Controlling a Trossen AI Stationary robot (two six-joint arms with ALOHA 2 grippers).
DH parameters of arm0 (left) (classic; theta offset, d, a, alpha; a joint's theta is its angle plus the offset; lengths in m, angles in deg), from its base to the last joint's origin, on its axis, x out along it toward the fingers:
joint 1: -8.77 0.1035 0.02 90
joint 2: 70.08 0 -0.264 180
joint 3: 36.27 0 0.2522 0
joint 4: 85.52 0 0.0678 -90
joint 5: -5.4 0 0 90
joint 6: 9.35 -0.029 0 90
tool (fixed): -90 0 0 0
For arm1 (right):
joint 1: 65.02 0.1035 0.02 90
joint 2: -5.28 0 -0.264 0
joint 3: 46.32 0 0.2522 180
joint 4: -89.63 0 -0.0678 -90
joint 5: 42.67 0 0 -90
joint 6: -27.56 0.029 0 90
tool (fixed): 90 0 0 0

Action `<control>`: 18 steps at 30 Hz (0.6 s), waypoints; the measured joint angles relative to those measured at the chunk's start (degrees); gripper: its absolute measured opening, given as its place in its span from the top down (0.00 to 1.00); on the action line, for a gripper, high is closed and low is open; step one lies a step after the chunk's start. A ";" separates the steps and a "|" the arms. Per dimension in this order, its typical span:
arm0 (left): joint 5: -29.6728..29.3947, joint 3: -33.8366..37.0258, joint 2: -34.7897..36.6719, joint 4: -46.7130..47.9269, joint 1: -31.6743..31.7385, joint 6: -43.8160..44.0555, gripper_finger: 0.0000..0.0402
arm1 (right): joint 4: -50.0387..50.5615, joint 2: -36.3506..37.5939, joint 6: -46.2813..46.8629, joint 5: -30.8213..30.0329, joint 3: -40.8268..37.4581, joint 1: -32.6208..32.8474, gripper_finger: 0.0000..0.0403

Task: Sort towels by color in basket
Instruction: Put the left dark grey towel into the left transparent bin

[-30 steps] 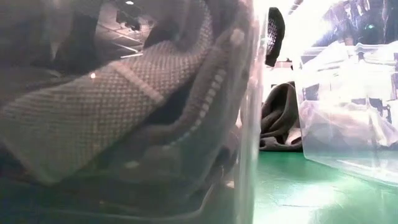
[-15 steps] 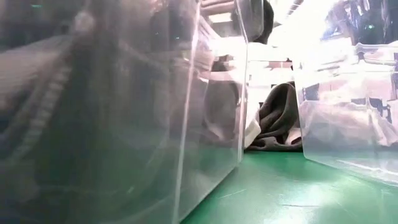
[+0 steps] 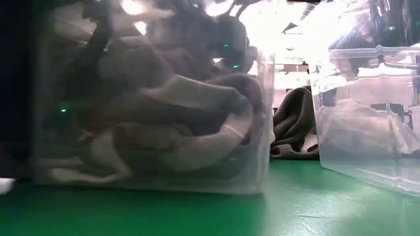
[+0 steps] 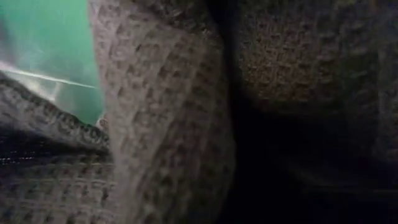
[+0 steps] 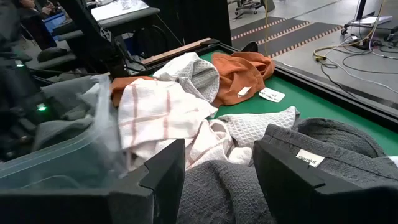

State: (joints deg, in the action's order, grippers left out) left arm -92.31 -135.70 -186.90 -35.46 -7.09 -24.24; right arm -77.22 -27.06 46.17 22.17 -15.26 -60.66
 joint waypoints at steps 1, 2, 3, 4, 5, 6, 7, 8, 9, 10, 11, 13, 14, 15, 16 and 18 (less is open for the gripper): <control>-0.11 0.00 0.04 0.04 0.21 0.46 0.97 | -0.03 0.00 0.00 -0.01 0.00 0.00 0.46; -0.17 0.00 0.05 -0.03 0.28 0.87 0.97 | -0.01 0.00 -0.01 -0.01 0.00 0.00 0.46; -0.23 0.00 0.03 -0.13 0.28 1.29 0.97 | -0.06 0.00 0.00 -0.01 0.00 0.00 0.46; -0.41 0.00 0.03 -0.33 0.26 1.83 0.97 | -0.17 0.00 -0.02 -0.01 0.00 0.00 0.46; -0.50 0.02 0.03 -0.68 0.24 2.83 0.97 | -0.25 0.00 -0.01 0.00 0.00 0.00 0.46; -0.50 0.02 0.01 -1.17 0.24 4.40 0.97 | -0.25 0.00 -0.01 0.00 0.00 0.00 0.46; -0.52 -0.13 -0.03 -1.37 0.24 6.14 0.97 | -0.27 0.00 0.02 0.01 0.00 0.00 0.46; -0.52 -0.60 -0.12 -1.01 0.24 7.62 0.97 | -0.29 0.00 0.23 -0.01 0.00 0.00 0.46; -0.54 -1.09 -0.15 -0.84 0.24 9.04 0.96 | -0.30 0.00 0.31 -0.01 0.00 0.00 0.46; -0.54 -1.46 -0.15 -0.84 0.24 10.05 0.95 | -0.31 0.00 0.42 -0.01 0.00 0.00 0.46; -0.54 -1.83 -0.15 -0.80 0.24 10.65 0.94 | -0.30 0.00 0.45 -0.01 0.00 0.00 0.46; -0.54 -2.90 -0.18 -0.13 0.22 11.19 0.89 | -0.30 0.00 0.79 -0.01 0.00 0.00 0.46; -0.56 -3.73 -0.21 0.66 0.10 11.22 0.86 | -0.30 0.00 0.85 0.01 0.00 0.00 0.46; -0.56 -4.52 -0.21 1.38 0.00 11.13 0.82 | -0.30 0.00 0.87 0.00 0.00 0.00 0.46; -0.56 -5.26 -0.18 1.98 -0.04 10.79 0.78 | -0.27 0.00 0.87 -0.01 0.00 0.00 0.46; -0.52 -6.28 -0.13 2.65 -0.09 9.66 0.71 | -0.26 0.00 0.86 -0.01 0.00 0.00 0.46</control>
State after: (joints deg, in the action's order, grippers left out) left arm -92.83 -141.98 -187.02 -32.81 -7.18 -14.58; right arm -77.48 -27.06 47.03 22.16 -15.26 -60.66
